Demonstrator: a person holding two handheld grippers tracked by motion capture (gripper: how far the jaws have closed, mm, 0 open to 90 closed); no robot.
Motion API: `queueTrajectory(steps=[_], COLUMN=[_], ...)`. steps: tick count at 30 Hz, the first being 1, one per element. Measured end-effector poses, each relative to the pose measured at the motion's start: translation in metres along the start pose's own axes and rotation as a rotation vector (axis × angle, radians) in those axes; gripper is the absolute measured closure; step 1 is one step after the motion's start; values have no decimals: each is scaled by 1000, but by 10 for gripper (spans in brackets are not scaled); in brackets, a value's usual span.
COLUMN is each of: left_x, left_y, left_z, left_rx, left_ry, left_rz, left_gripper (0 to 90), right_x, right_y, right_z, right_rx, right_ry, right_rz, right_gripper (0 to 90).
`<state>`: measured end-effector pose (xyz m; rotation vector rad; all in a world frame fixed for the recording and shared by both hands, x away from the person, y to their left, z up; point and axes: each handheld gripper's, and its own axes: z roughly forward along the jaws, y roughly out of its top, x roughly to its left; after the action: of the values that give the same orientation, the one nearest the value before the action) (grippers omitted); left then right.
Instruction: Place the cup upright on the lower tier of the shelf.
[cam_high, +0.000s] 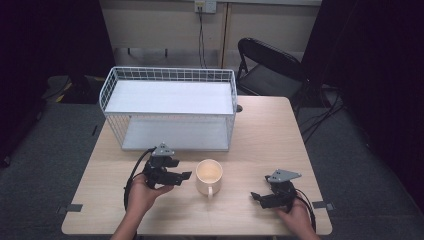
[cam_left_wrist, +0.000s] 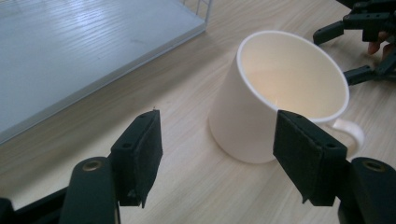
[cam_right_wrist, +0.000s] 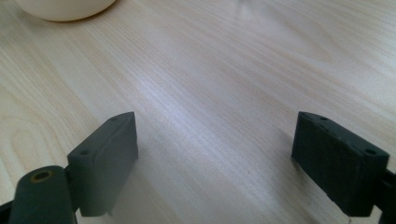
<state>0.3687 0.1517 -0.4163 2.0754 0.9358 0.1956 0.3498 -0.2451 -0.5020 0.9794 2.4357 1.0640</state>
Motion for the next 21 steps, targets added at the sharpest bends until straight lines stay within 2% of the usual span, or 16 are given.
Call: queueTrajectory(steps=[4, 6, 14, 21], left_x=[-6, -7, -11, -11], left_y=[8, 11, 21, 21], left_z=[2, 3, 15, 23], left_rx=[-8, -3, 5, 32], left_ry=[-4, 1, 1, -5], left_rz=[7, 24, 13, 10], left_gripper=[345, 349, 375, 391], right_x=[0, 0, 0, 0], right_y=[0, 0, 0, 0], right_z=[0, 0, 0, 0], right_rx=[0, 0, 0, 0], right_ry=[0, 0, 0, 0], right_rz=[0, 0, 0, 0], right_gripper=[138, 138, 138, 138])
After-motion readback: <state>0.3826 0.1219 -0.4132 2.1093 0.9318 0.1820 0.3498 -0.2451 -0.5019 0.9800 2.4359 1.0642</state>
